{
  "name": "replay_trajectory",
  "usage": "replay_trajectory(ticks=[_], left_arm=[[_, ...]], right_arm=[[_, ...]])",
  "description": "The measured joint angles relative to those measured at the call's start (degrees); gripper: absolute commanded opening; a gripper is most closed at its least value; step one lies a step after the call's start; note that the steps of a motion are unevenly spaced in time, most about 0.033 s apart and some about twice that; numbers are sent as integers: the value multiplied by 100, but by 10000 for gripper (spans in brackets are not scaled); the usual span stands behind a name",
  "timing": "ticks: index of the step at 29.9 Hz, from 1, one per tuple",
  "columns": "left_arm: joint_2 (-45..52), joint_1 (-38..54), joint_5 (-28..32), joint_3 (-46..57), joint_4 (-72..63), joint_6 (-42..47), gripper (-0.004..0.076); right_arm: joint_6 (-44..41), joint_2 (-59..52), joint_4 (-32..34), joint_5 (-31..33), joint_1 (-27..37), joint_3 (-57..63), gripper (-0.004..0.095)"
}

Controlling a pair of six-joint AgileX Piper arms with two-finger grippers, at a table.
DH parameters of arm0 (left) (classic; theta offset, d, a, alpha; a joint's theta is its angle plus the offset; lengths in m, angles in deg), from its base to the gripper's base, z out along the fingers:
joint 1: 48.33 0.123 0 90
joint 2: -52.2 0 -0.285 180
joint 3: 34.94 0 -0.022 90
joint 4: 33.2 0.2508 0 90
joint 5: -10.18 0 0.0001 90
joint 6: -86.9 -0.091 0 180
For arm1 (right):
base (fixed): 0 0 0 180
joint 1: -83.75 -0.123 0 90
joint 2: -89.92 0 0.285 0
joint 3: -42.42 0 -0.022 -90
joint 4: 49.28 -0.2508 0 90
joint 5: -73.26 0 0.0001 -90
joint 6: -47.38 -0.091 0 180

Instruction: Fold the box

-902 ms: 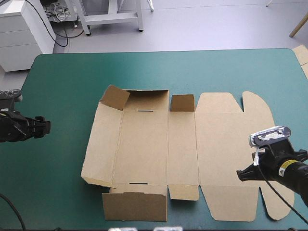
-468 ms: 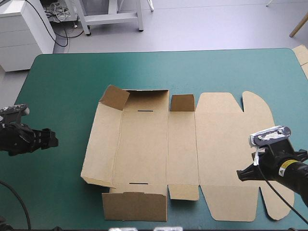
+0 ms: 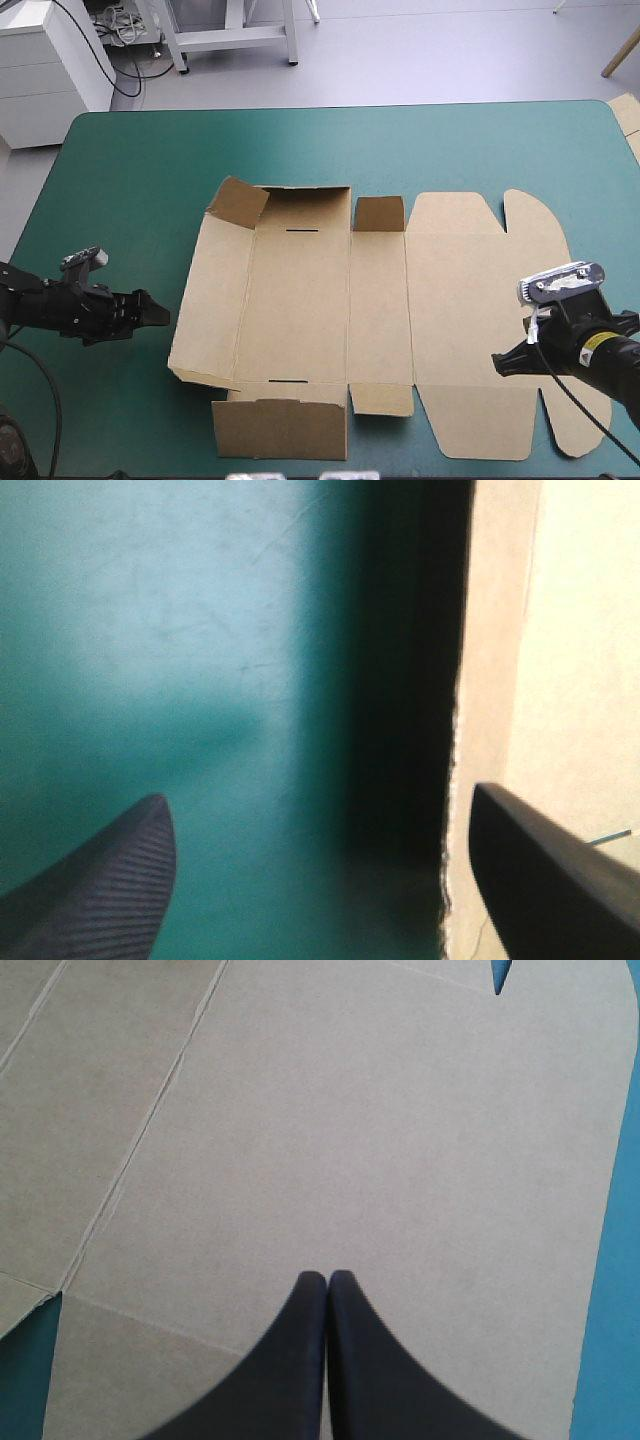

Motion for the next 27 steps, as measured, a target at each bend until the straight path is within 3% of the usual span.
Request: replay_trajectory(ticks=[7, 27], left_arm=[[-57, -45, 200, 260, -409, -540, 573], [-831, -1707, 494, 195, -908, -422, 558]], right_arm=[[0, 0, -14, 0, 0, 0, -20], [0, 0, -21, 0, 0, 0, -20]])
